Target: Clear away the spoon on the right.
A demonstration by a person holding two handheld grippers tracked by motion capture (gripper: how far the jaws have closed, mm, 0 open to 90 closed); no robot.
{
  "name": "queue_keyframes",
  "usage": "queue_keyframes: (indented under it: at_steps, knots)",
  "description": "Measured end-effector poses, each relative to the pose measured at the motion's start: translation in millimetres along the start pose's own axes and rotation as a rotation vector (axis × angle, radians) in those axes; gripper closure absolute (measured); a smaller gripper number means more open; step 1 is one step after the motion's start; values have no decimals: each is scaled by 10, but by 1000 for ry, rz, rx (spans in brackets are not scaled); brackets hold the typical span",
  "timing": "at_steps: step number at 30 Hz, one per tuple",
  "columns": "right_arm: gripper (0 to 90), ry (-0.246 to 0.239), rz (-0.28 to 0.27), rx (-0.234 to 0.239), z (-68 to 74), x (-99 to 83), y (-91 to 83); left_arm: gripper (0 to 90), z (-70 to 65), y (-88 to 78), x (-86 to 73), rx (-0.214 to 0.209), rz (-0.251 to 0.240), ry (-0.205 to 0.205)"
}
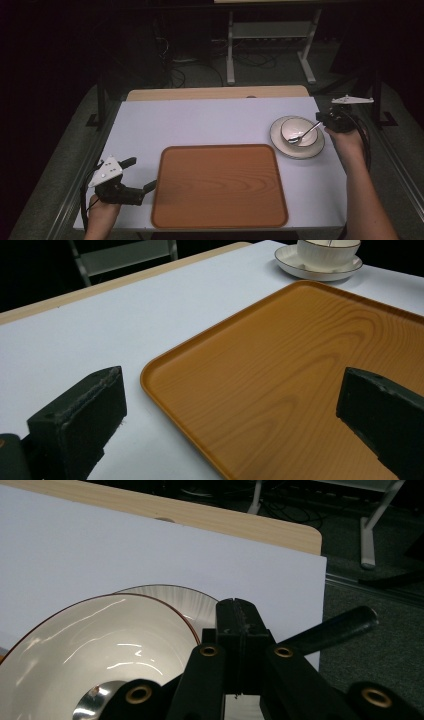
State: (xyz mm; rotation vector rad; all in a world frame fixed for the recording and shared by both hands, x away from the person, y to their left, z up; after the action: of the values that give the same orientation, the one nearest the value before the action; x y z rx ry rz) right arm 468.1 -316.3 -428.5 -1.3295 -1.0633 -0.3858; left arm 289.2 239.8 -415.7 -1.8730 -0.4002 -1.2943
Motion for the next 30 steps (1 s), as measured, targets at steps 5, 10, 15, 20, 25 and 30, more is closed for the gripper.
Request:
queue_keyframes:
  at_steps: [5, 10, 15, 20, 25, 30]
  knots:
    - [899, -16, -2, 5, 28, -33, -47, 0, 0, 5, -4, 0, 4, 1]
    - [900, -18, 11, -3, 19, -10, 9, 0, -3, 7, -1, 3, 5, 5]
    - [899, -28, 43, -16, 41, -65, 15, 0, 9, -1, -3, 1, -1, -4]
    - [899, -43, 66, -36, 79, -133, -85, 0, -5, -1, -3, -1, 4, 4]
    - [798, -41, 5, -25, 155, -111, -224, 0, -18, 3, 1, -3, 4, 8]
    - [567, -5, -39, 5, 265, -91, -449, 0, -15, -2, 2, -11, -1, 9]
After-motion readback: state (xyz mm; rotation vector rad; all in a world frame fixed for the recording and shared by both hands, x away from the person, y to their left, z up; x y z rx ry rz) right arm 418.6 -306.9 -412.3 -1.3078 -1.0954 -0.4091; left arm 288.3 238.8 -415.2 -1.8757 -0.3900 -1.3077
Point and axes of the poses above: each handheld gripper's, and its own axes: y roughly forward along the jaws, x roughly out of its top, z roughly to its left, the point moved 8 cm from there along y, roughly forward along the jaws, and after that the axes turned 10 degrees about -y, right-handed, at the moved point
